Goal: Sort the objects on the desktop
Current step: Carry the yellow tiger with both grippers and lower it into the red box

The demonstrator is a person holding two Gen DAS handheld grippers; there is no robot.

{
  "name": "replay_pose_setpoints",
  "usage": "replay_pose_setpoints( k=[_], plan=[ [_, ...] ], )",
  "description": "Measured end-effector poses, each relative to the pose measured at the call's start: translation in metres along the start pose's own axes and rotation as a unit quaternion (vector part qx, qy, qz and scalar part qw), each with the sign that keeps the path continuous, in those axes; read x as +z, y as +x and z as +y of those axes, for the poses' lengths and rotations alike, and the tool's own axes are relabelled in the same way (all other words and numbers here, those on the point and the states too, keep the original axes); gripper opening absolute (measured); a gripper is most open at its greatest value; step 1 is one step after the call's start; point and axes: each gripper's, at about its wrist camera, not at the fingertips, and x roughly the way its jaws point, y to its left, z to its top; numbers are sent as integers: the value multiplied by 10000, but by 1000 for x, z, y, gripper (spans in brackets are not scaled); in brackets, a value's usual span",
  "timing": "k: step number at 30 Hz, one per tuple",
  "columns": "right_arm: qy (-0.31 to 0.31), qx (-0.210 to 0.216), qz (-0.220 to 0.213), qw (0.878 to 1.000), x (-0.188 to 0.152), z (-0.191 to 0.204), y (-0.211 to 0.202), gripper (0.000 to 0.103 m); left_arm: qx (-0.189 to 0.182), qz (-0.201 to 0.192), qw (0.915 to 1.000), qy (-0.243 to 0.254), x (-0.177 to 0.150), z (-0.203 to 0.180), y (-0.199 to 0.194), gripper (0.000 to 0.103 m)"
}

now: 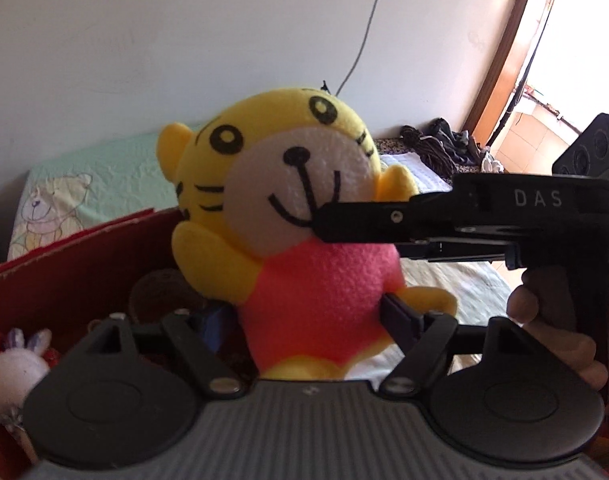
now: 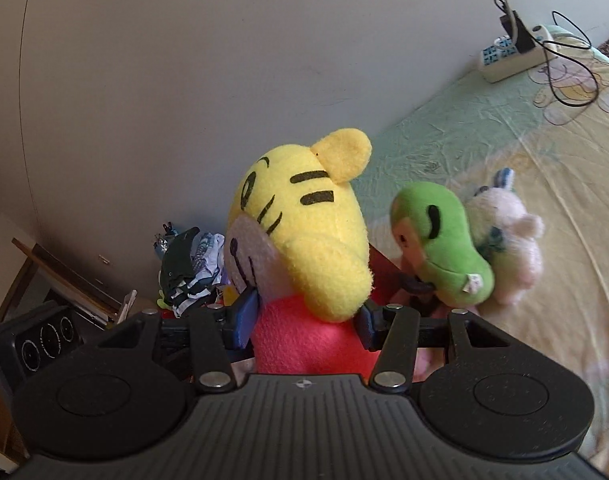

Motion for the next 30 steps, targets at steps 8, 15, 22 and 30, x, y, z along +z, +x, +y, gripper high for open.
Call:
replay_pose_setpoints(
  k=[8,15,22,30],
  plan=[
    [-194,-668,-64,9976,-12,43,74,42,-392,140,9956,-839,-9,85,9,77],
    [-265,-1367,-34,9902,-22,44,108,29,-813,448,9859,-1389,-17,124,26,83],
    [-534,-1637,-352,9844,-39,53,115,29,-556,596,9911,-1051,-17,120,40,87],
    [-615,-1667,-365,9834,-47,44,120,29,-384,800,9938,-666,-25,115,52,93]
  ],
)
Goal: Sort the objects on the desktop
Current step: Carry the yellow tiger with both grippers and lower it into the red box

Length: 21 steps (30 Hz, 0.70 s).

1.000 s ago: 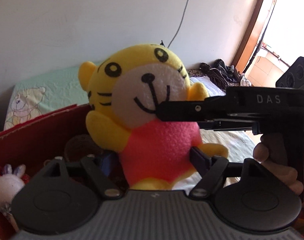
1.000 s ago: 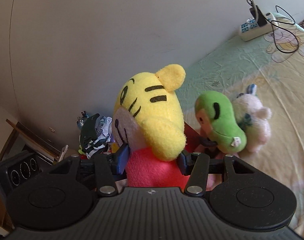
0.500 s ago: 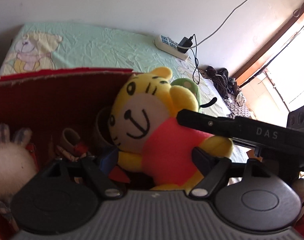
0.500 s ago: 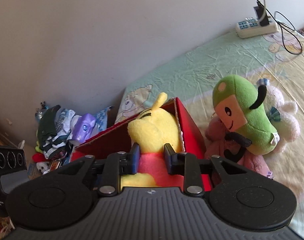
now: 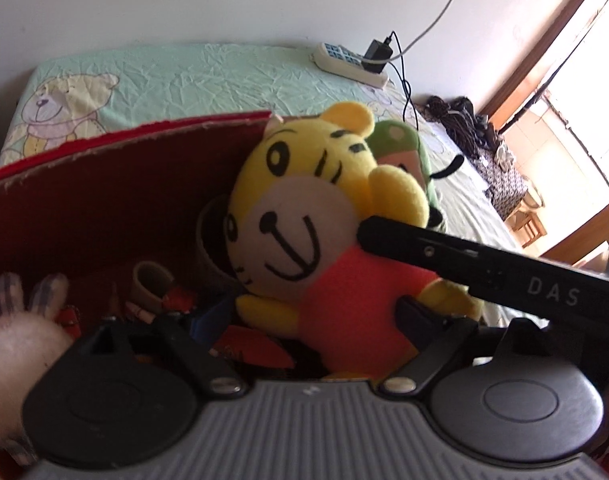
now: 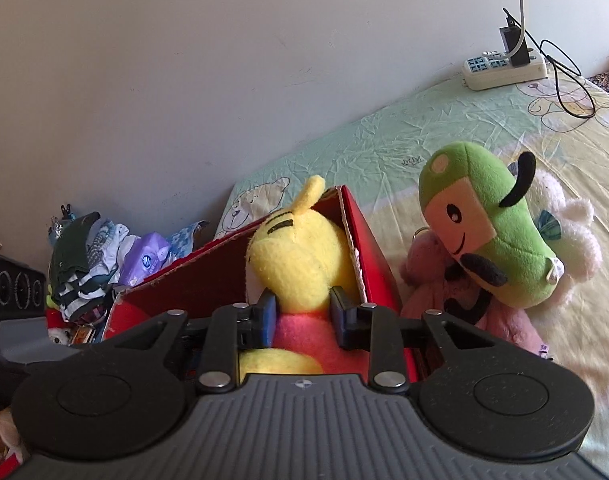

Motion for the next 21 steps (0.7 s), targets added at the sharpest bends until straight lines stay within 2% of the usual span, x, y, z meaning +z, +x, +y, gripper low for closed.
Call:
replay_pose_setpoints(
  k=[3,7,8,11,16,18,21],
  plan=[
    [-167,-36,21,9999,-6,3,-3,27,25,29,10000,-32,-2,0,0,93],
    [-209,-61,63,9997,-5,6,-5,32,156,32,9999,-34,-3,-5,-2,93],
    [-150,-40,59,9999,-2,5,-6,35,208,18,9998,-11,-3,-7,-3,93],
    [-52,110,-20,9999,3,4,-11,36,367,1,9993,-12,-3,-14,-5,93],
    [-165,57,-44,9998,0,7,-9,35,548,46,9985,-67,-3,-20,-4,93],
    [-176,-5,68,9998,0,5,-6,35,648,47,9979,-25,-4,-24,-4,93],
    [-77,68,78,9999,-2,0,-8,35,805,34,9967,54,-4,-29,-6,93]
  ],
)
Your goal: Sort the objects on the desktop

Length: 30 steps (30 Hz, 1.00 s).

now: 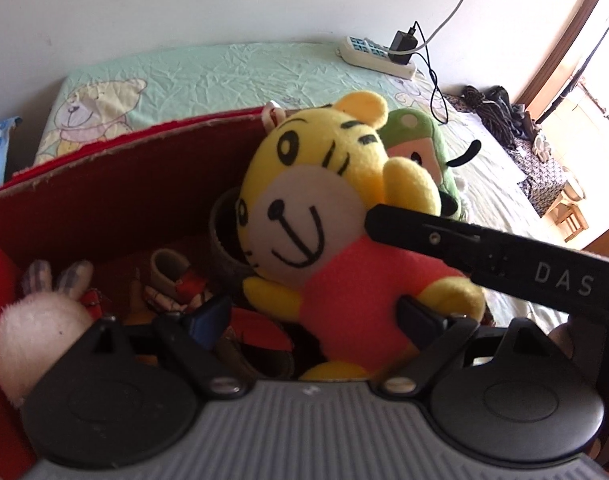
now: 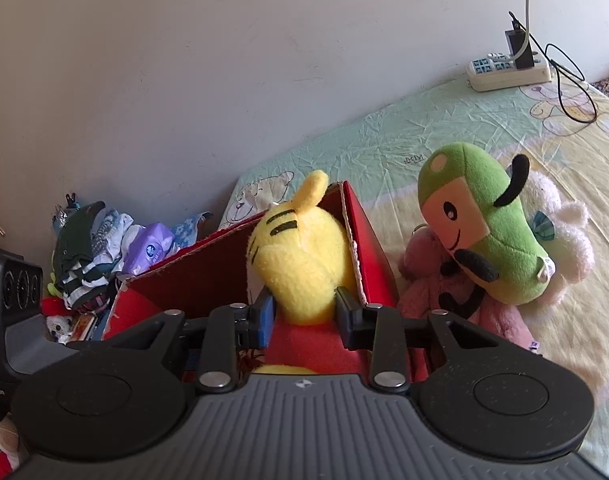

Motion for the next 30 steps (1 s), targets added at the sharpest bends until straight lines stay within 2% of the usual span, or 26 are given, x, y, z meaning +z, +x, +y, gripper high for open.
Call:
replay_pose_setpoints(
  k=[6,9,15,25,30],
  plan=[
    [-269,-97,-28,9996,-4,3,-3,32,287,-3,9995,148,0,-10,-5,93],
    [-458,-168,-58,9988,-6,6,-3,31,314,6,9994,108,-1,-9,-5,93],
    [-411,-168,-73,9990,-7,4,-5,31,379,7,9992,113,-3,-12,-9,93],
    [-182,-130,-35,9997,-9,0,-12,31,815,-186,9964,131,-9,-12,-28,91],
    [-287,-200,-49,9994,-10,5,-11,32,920,-40,9957,17,-9,-8,-22,91]
  ],
)
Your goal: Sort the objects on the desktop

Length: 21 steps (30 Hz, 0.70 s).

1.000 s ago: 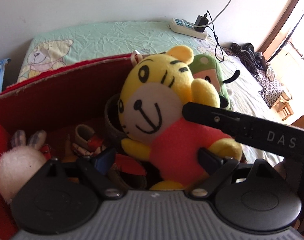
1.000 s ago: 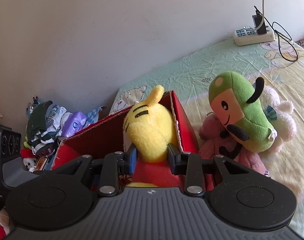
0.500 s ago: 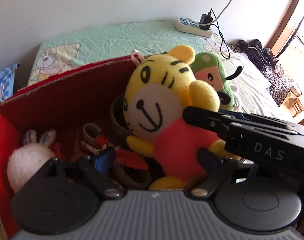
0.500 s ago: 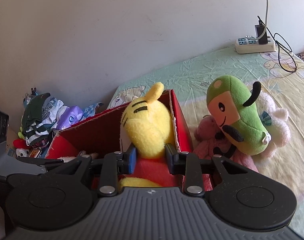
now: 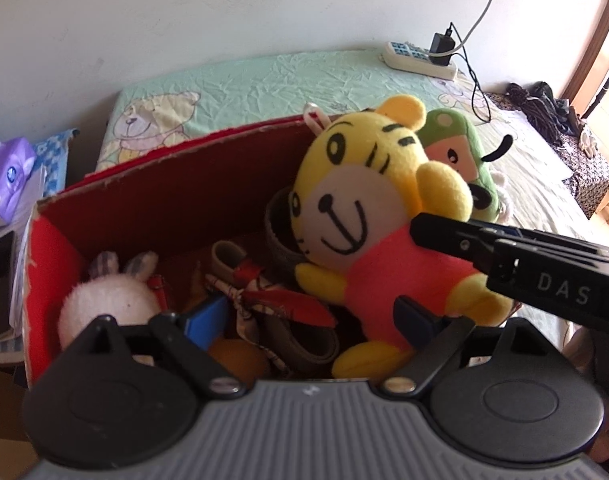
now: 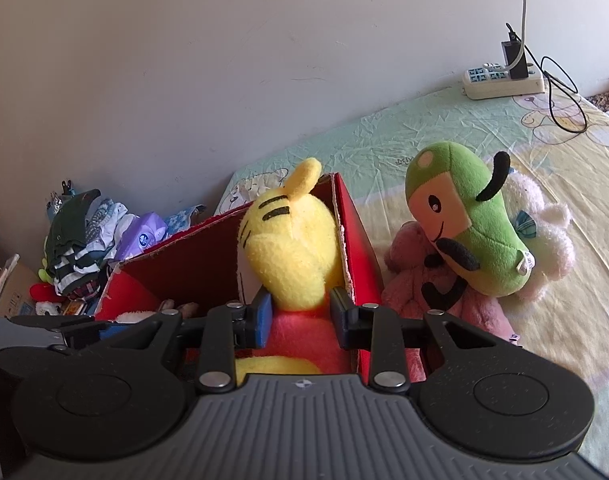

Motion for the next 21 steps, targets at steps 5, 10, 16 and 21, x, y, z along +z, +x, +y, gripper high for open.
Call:
replay_pose_setpoints(
  k=[5,10,16,21],
  plan=[
    [-25,-12,-17,10000,-1,0,0,32,50,128,9999,-70,0,0,7,91],
    [-85,-33,-50,9999,-2,1,0,32,111,185,9998,-50,-1,-4,12,92],
    [-95,-16,-68,9999,-3,1,-1,32,207,229,9995,-37,0,-7,16,95],
    [-125,-15,-103,9999,-4,1,-1,33,304,220,9993,6,0,-13,17,96]
  ],
)
